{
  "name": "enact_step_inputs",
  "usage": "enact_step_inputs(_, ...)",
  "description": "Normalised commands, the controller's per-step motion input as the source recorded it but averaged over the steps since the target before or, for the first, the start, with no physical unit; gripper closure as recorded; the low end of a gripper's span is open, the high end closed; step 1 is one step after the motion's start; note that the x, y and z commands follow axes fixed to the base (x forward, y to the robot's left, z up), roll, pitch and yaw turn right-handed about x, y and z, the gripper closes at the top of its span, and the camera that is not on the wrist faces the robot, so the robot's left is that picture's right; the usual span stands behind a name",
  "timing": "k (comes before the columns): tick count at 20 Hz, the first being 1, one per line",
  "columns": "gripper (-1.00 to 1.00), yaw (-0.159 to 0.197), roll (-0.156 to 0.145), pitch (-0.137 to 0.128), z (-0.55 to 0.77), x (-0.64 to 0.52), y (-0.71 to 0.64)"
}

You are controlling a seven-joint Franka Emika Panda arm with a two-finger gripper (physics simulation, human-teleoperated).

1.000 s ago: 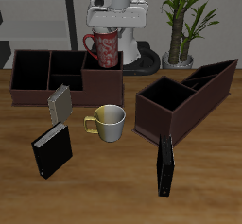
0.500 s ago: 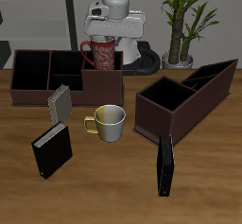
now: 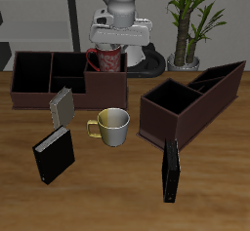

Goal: Place the red mug into the back desk caddy's right compartment

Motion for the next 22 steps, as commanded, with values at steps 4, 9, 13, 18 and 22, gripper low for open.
enact_step_inputs(4,1.0,-0.014,0.02,0.024,-0.19,0.06,0.08)
enact_step_inputs(9,1.0,-0.037,0.014,0.039,-0.23,0.08,0.02)
enact_step_inputs(13,1.0,-0.017,0.006,0.029,-0.24,0.05,0.01)
enact_step_inputs(18,1.0,-0.026,0.01,0.031,-0.2,-0.01,-0.01)
enact_step_inputs(22,1.0,-0.019,0.003,0.031,-0.21,-0.05,0.05)
